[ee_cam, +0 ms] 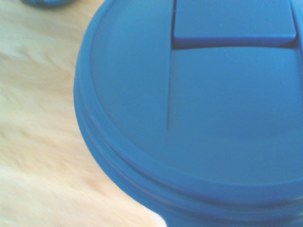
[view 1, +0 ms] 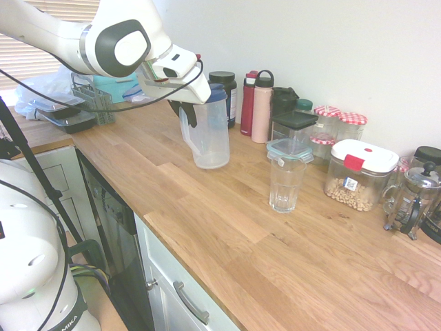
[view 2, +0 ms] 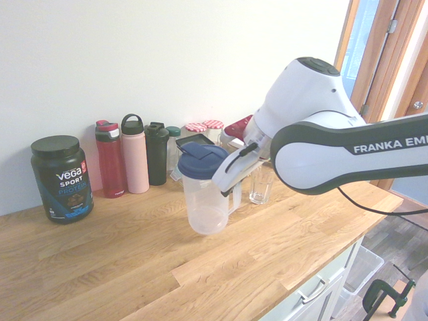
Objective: Pour me some water
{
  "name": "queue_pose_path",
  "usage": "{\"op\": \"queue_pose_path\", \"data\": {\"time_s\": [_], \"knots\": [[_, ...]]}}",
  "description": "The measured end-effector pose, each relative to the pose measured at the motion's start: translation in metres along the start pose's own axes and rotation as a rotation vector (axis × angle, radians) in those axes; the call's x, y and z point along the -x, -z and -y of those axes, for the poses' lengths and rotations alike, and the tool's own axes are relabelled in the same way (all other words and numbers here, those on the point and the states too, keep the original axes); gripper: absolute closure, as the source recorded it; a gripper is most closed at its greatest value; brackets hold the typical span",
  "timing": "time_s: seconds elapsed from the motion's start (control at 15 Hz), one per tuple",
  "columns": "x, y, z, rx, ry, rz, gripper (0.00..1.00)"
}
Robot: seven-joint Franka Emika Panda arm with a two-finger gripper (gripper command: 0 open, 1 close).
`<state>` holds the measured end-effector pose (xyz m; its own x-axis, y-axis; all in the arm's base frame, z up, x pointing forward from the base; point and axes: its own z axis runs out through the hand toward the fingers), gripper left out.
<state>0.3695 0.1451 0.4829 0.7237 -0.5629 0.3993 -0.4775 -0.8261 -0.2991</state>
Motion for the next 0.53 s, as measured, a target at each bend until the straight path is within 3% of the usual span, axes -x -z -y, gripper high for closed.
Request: {"op": "queue_pose_path", "data": {"time_s": [0.53], "knots": [[0.025, -0.03, 0.034, -0.049, -0.095, 0.057, 1.0]]}}
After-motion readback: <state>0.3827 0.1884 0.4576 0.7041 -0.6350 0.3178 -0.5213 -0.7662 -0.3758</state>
